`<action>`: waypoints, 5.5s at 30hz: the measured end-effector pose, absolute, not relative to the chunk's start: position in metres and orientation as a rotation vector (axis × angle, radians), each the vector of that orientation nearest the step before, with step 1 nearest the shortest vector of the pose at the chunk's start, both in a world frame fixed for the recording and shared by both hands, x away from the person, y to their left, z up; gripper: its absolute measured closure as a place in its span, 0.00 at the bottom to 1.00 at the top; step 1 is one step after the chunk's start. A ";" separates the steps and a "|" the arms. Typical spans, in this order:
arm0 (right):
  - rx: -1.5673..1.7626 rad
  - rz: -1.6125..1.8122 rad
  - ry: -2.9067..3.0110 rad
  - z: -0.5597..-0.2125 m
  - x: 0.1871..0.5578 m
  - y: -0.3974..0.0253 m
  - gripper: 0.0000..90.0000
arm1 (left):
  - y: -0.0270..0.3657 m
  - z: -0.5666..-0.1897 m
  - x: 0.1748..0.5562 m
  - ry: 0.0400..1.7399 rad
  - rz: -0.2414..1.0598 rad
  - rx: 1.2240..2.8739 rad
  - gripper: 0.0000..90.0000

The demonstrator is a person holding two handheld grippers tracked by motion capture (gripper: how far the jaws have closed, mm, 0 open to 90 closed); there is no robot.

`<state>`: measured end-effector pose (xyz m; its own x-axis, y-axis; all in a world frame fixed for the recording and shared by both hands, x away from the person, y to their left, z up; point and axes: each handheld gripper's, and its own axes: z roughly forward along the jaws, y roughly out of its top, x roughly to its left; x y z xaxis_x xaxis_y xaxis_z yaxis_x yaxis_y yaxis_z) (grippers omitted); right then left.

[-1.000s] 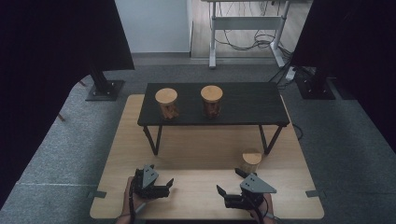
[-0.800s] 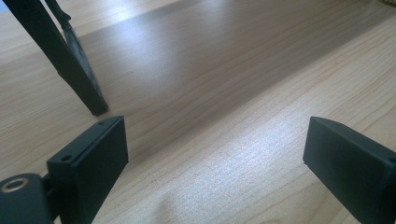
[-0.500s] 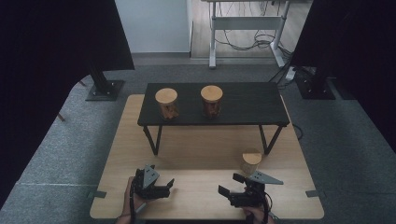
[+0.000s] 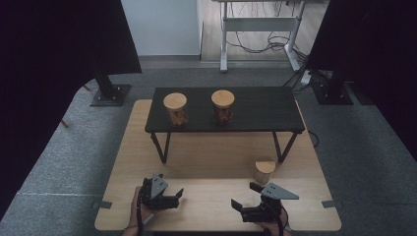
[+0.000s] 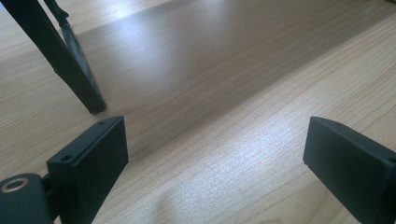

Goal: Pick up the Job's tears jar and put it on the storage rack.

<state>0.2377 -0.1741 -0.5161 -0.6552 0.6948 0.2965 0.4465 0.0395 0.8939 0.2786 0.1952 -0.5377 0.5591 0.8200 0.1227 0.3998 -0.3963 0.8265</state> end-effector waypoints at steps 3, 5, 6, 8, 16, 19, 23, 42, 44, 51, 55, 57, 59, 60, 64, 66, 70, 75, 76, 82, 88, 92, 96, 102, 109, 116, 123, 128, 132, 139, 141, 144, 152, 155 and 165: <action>1.181 1.644 2.104 -0.517 0.239 -0.176 0.02 | 0.196 -0.537 0.279 0.979 0.683 2.007 0.07; 1.173 1.634 2.114 -0.516 0.239 -0.178 0.02 | 0.197 -0.537 0.279 0.979 0.684 2.005 0.07; 1.172 1.628 2.116 -0.516 0.240 -0.179 0.02 | 0.197 -0.537 0.279 0.980 0.685 2.004 0.07; 1.165 1.615 2.124 -0.516 0.240 -0.182 0.03 | 0.197 -0.537 0.279 0.981 0.685 2.003 0.07; 1.159 1.630 2.128 -0.515 0.241 -0.204 0.05 | 0.197 -0.536 0.279 0.982 0.687 2.003 0.07; 1.162 1.621 2.122 -0.516 0.241 -0.212 0.06 | 0.197 -0.537 0.279 0.981 0.687 2.005 0.07; 1.165 1.599 2.128 -0.518 0.242 -0.219 0.06 | 0.197 -0.537 0.279 0.981 0.686 2.006 0.07; 1.211 1.560 2.077 -0.521 0.247 -0.244 0.07 | 0.196 -0.537 0.279 0.978 0.688 2.007 0.07; 1.210 1.546 2.074 -0.522 0.247 -0.246 0.07 | 0.196 -0.537 0.279 0.978 0.687 2.009 0.07; 1.209 1.483 2.060 -0.527 0.255 -0.251 0.07 | 0.195 -0.538 0.279 0.972 0.685 2.015 0.07; 1.200 1.451 2.062 -0.530 0.258 -0.253 0.07 | 0.196 -0.537 0.279 0.974 0.686 2.009 0.07; 1.204 1.436 2.061 -0.531 0.260 -0.254 0.07 | 0.196 -0.537 0.279 0.974 0.686 2.012 0.07; 1.209 1.428 2.060 -0.532 0.261 -0.256 0.08 | 0.195 -0.538 0.279 0.975 0.684 2.013 0.07; 1.212 1.427 2.057 -0.533 0.262 -0.257 0.08 | 0.195 -0.538 0.279 0.974 0.685 2.014 0.07; 1.221 1.404 2.047 -0.535 0.265 -0.260 0.08 | 0.195 -0.538 0.279 0.975 0.684 2.014 0.07; 1.223 1.394 2.043 -0.535 0.267 -0.260 0.08 | 0.195 -0.538 0.279 0.975 0.684 2.015 0.07; 1.222 1.375 2.048 -0.538 0.271 -0.260 0.08 | 0.194 -0.539 0.279 0.974 0.682 2.017 0.07; 1.228 1.351 2.057 -0.540 0.275 -0.259 0.08 | 0.194 -0.539 0.279 0.973 0.680 2.017 0.07; 1.230 1.348 2.055 -0.540 0.276 -0.259 0.08 | 0.194 -0.539 0.279 0.973 0.680 2.018 0.07; 1.212 1.344 2.062 -0.541 0.280 -0.257 0.08 | 0.194 -0.538 0.279 0.971 0.680 2.017 0.07; 1.182 1.329 2.061 -0.543 0.287 -0.255 0.08 | 0.195 -0.538 0.279 0.972 0.681 2.013 0.07; 1.176 1.327 2.060 -0.542 0.291 -0.254 0.09 | 0.195 -0.538 0.279 0.973 0.682 2.015 0.07; 1.174 1.303 2.066 -0.544 0.296 -0.252 0.09 | 0.195 -0.538 0.280 0.974 0.682 2.016 0.07; 1.178 1.285 2.070 -0.547 0.303 -0.250 0.09 | 0.195 -0.538 0.280 0.977 0.678 2.014 0.07; 1.188 1.271 2.074 -0.548 0.307 -0.248 0.08 | 0.195 -0.538 0.279 0.975 0.678 2.013 0.07; 1.195 1.247 2.079 -0.550 0.314 -0.244 0.09 | 0.195 -0.538 0.279 0.975 0.681 2.015 0.07; 1.205 1.214 2.088 -0.553 0.321 -0.238 0.09 | 0.196 -0.538 0.280 0.975 0.682 2.015 0.07; 1.203 1.200 2.084 -0.553 0.325 -0.233 0.11 | 0.196 -0.538 0.280 0.974 0.682 2.017 0.07; 1.190 1.180 2.057 -0.553 0.325 -0.229 0.13 | 0.196 -0.538 0.279 0.974 0.682 2.016 0.07; 1.204 1.159 2.009 -0.553 0.326 -0.227 0.23 | 0.195 -0.538 0.279 0.972 0.684 2.019 0.07; 1.209 1.153 2.005 -0.553 0.327 -0.226 0.24 | 0.195 -0.539 0.280 0.972 0.685 2.021 0.07; 1.223 1.151 1.999 -0.554 0.329 -0.226 0.27 | 0.195 -0.539 0.279 0.971 0.684 2.022 0.07; 1.238 1.163 2.007 -0.554 0.330 -0.227 0.28 | 0.195 -0.538 0.279 0.970 0.687 2.021 0.07; 1.238 1.165 2.004 -0.554 0.329 -0.227 0.28 | 0.195 -0.538 0.279 0.971 0.687 2.021 0.07; 1.240 1.166 1.994 -0.554 0.329 -0.226 0.28 | 0.194 -0.538 0.279 0.969 0.687 2.022 0.07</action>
